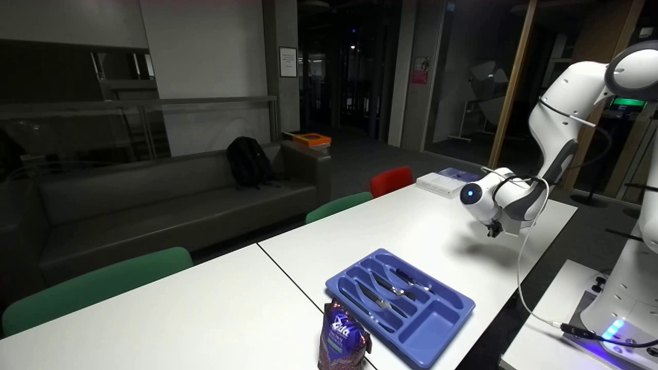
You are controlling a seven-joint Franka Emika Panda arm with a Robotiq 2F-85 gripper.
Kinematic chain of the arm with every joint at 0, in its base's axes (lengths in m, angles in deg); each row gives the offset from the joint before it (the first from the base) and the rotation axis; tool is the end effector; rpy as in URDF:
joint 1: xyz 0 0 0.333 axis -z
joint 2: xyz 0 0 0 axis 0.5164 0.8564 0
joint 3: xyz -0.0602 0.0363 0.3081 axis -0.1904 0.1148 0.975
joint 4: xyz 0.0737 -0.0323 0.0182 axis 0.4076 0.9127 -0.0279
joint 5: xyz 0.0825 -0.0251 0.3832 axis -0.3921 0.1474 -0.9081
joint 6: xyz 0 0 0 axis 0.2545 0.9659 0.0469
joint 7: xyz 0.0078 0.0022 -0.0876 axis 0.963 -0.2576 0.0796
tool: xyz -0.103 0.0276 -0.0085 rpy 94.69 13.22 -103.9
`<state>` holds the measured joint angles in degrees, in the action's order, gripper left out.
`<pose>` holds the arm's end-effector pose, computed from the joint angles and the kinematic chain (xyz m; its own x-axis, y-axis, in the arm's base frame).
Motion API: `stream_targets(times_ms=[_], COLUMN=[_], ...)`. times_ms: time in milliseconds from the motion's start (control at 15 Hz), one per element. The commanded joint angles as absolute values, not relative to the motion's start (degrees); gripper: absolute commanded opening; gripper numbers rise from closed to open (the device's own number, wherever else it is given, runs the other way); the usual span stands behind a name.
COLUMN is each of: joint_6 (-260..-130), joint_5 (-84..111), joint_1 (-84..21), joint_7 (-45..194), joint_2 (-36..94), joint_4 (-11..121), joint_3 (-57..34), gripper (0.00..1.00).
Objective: Pick up the white plate from the table and move it slightly to the right.
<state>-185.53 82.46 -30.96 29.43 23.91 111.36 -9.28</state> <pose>0.3844 -0.0517 0.1663 0.9753 0.0764 -0.2074 0.2098 -0.6149 0.7602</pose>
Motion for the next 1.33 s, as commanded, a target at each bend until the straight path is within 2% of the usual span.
stream_targets(times_ms=[0,1267], joint_6=[-185.83,-195.24], joint_5=[82.41,76.25], joint_1=[-30.42,-21.23], joint_7=[29.30,34.82], joint_2=[23.93,29.21], joint_4=[111.28,103.07], joint_3=[-8.96,-16.59], gripper=[0.02,0.02])
